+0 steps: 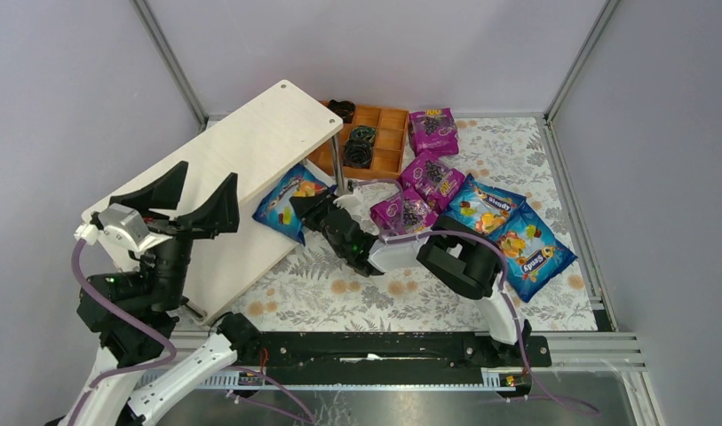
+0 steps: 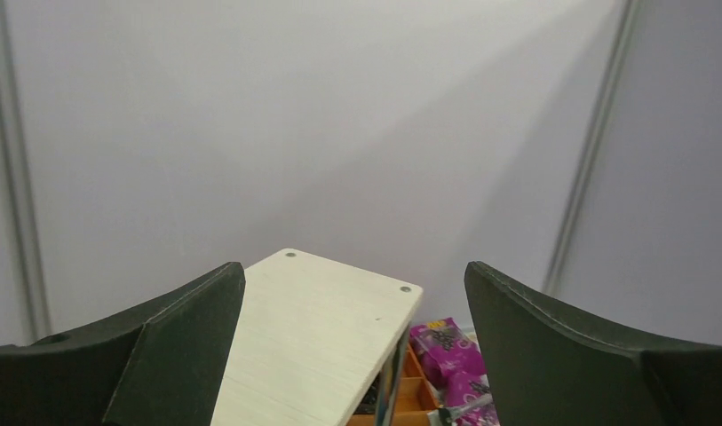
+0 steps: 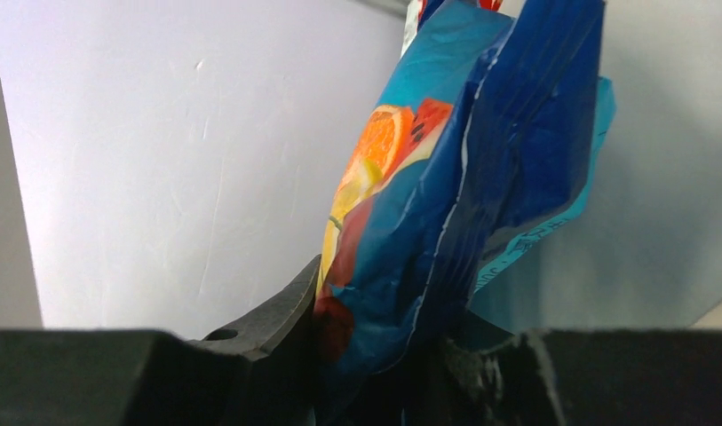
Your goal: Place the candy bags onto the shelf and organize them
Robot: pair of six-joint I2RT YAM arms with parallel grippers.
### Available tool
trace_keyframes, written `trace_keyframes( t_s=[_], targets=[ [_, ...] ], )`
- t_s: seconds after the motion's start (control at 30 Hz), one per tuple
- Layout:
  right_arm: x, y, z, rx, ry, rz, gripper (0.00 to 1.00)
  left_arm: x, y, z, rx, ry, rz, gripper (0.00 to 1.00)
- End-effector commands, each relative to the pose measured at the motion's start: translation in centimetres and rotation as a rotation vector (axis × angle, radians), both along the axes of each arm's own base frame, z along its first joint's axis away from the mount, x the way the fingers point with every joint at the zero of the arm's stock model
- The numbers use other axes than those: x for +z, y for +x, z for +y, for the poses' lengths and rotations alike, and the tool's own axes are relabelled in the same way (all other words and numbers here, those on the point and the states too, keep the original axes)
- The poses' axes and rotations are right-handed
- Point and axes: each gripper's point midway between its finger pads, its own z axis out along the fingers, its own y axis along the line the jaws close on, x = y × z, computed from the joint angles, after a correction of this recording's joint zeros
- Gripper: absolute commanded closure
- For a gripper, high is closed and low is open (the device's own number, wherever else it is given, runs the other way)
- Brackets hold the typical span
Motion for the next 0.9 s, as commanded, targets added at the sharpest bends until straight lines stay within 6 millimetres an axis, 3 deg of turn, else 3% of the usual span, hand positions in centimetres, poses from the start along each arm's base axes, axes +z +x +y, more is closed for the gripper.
trace_keyframes(
  t_s=[0.0,0.17,0.47,0.77,0.87],
  targets=[
    [8.3,3.3,-2.2,-0.227,0.171,-0.160,1.00,-0.4,0.8,0.8,0.061,-0.036,-0.031,0.01],
    [5.7,4.9,-2.6,-0.330,0.148,-0.119,1.00,-0.6,1.2,0.1,0.034,-0.049,-0.023,0.01],
    [3.2,5.5,-0.6,-0.292,0.093,-0.106,0.97,-0.4,0.2,-1.6,-0.082,-0.052,-0.051,0.01],
    [3.0,3.7,2.1,-0.092,0.142,-0.052,1.00,-0.5,0.2,-2.2,-0.110,-0.050,-0.047,0.01],
    [2.0,3.1,2.9,-0.047,0.159,-0.010,1.00,-0.6,0.1,-2.5,-0.130,-0.047,-0.046,0.01]
  ],
)
